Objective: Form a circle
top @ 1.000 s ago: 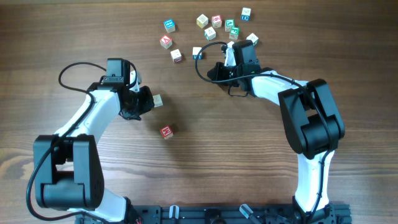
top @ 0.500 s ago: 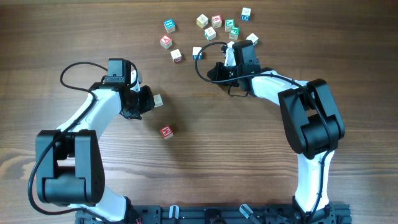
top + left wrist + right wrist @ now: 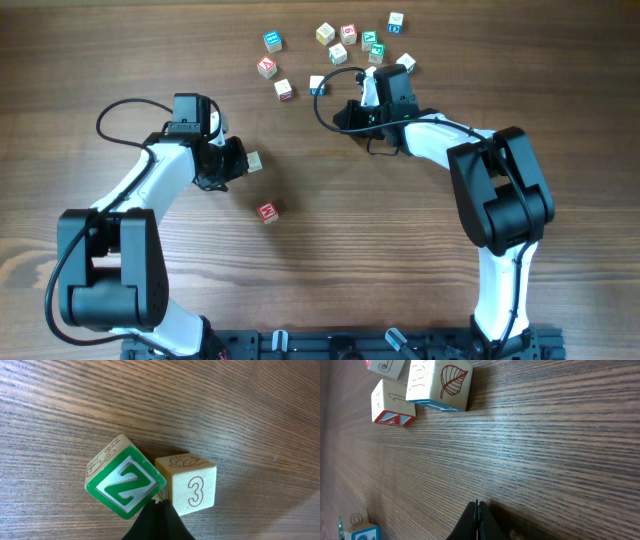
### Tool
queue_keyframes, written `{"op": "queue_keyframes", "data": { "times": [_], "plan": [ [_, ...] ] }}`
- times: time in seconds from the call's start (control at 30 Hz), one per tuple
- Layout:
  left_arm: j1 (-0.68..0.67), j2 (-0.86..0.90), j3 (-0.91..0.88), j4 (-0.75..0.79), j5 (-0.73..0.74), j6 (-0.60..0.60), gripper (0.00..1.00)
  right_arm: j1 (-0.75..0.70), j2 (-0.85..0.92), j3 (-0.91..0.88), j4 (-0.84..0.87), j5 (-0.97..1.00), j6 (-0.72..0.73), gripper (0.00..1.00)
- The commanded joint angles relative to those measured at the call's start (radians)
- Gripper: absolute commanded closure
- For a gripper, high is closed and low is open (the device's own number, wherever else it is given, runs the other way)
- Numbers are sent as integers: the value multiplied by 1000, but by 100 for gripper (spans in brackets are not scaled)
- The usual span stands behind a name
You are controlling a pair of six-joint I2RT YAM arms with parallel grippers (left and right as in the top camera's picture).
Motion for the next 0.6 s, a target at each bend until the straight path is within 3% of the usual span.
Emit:
{"op": "queue_keyframes", "data": {
  "times": [0.0, 0.57],
  "plan": [
    [-3, 11, -10, 10, -16, 16, 96, 14, 42, -32, -35, 85, 3, 96],
    [-3, 11, -10, 5, 24, 8, 96, 14, 42, -32, -35, 85, 3, 96]
  ]
}}
